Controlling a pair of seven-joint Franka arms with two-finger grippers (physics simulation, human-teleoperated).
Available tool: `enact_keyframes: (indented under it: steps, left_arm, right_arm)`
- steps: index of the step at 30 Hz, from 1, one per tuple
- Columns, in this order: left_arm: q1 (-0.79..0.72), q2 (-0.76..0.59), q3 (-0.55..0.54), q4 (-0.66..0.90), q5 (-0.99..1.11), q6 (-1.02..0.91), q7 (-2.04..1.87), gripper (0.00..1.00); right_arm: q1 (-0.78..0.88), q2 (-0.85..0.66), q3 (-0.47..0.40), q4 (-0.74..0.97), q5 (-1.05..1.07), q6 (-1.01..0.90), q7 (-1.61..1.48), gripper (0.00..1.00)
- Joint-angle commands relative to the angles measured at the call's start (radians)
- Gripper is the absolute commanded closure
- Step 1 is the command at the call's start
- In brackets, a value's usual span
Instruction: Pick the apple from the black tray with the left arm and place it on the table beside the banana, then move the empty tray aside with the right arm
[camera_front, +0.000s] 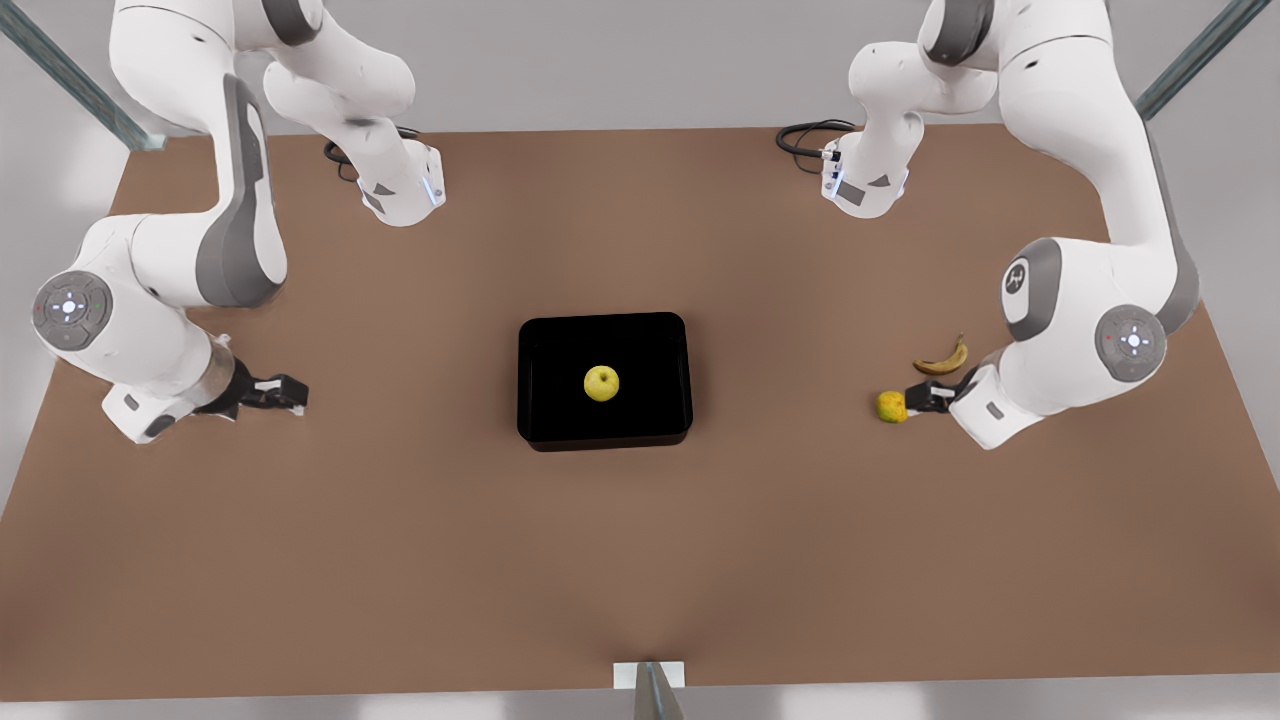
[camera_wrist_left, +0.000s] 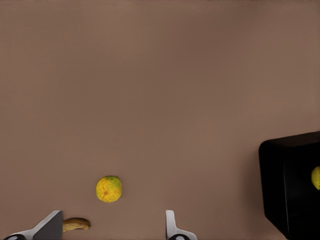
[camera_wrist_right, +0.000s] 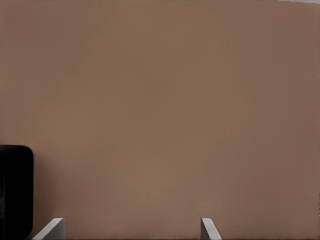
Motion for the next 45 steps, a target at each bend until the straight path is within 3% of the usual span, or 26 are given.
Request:
enact_keyframes:
  steps: [1,3,5,8,12,14,16,18,27,45]
  left_arm:
    - [-0.001,0.001,0.0,0.0,0.008,0.053,-0.057,0.0]
    - [-0.066,0.017,-0.001,0.035,-0.025,0.071,-0.159,0.0]
    - [-0.255,0.029,-0.001,0.038,-0.021,0.077,-0.347,0.0]
    - [-0.517,0.04,0.002,0.038,0.054,0.102,-0.721,0.0]
    - [-0.617,0.178,-0.004,0.05,0.01,0.315,-1.003,0.0]
    - [-0.633,0.294,-0.001,0.136,0.012,0.446,-1.072,0.0]
    - [-0.669,0.331,0.0,0.159,0.062,0.446,-1.126,0.0]
    - [-0.7,0.449,0.002,0.287,0.099,0.444,-1.147,0.0]
    - [-0.803,0.462,0.0,0.098,0.173,0.568,-1.261,0.0]
    - [-0.824,0.518,0.006,0.043,0.202,0.668,-1.259,0.0]
  right_arm:
    - [0.002,-0.056,0.003,-0.056,-0.002,0.147,-0.01,0.0]
    - [0.001,-0.058,0.007,-0.054,-0.002,0.143,-0.005,0.0]
    - [0.001,-0.047,0.007,-0.053,-0.005,0.15,-0.005,0.0]
    - [-0.001,0.096,0.007,-0.024,-0.012,0.226,-0.007,0.0]
    - [-0.001,0.114,0.007,0.024,-0.012,0.226,-0.004,0.0]
    - [-0.001,0.073,0.01,0.025,-0.012,0.2,-0.005,0.0]
    - [-0.001,0.03,0.012,0.027,-0.012,0.158,-0.005,0.0]
    - [-0.001,0.034,0.009,0.027,-0.012,0.158,-0.004,0.0]
    - [-0.001,0.039,0.009,0.025,-0.012,0.158,-0.004,0.0]
    - [-0.001,0.045,0.009,0.025,-0.012,0.158,-0.005,0.0]
